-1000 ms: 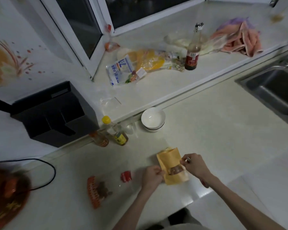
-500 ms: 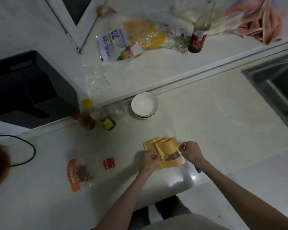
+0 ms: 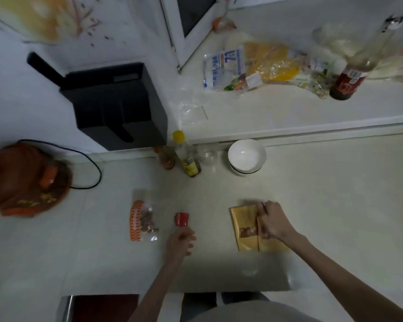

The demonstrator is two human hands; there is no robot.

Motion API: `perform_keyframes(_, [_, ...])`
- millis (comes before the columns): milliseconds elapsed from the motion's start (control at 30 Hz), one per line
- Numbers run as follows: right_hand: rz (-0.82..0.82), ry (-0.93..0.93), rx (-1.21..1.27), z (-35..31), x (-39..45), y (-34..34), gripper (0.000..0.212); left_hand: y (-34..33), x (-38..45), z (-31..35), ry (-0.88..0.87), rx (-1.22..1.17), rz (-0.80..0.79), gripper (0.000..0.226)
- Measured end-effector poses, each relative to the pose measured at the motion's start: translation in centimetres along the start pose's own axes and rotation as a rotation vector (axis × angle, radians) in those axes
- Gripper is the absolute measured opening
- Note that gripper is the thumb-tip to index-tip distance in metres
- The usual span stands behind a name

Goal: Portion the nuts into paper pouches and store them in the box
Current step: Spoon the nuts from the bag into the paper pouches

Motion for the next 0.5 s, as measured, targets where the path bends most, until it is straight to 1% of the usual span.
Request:
perform_keyframes(100, [-0.149, 0.037, -0.028, -1.9, 0.1, -3.1, 0.031, 3.9, -2.5, -2.9, 0.03, -0.08, 0.101, 0.015])
perform_keyframes(133, [-0.181, 0.042, -0.017, -2.4, 0.0, -4.0, 0.035, 5.1, -3.4, -4.0, 0.044, -0.104, 0.136, 0.016])
perform_keyframes(200, [-0.244, 0.076, -0.023, -3.2, 0.0, -6.0, 0.045, 7.1, -5.1, -6.0, 0.076, -0.157, 0.194, 0.019])
perform_keyframes(300, [-0.291, 0.122, -0.044, -5.0, -0.2, -8.2, 0.043, 9.3, -7.1, -7.3, 0.055, -0.174, 0.255, 0.025])
perform_keyframes(400, [-0.262, 0.194, -0.062, -7.2, 0.0, -9.2, 0.036, 11.4, -7.9, -5.3, -0.048, -0.123, 0.29, 0.021])
perform_keyframes(500, [-0.253, 0.272, -0.068, -9.5, -0.1, -10.1, 0.04, 14.4, -8.0, -0.1, -0.177, -0.027, 0.367, 0.019])
Point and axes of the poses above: each hand's wrist, its own x-axis towards the middle knuckle, its own y-axis out of the back of the hand, z = x × y, the point moved 10 cm from there along x, towards the middle knuckle, and after that the axes turned 7 degrees about -z, right-handed, at the moved point
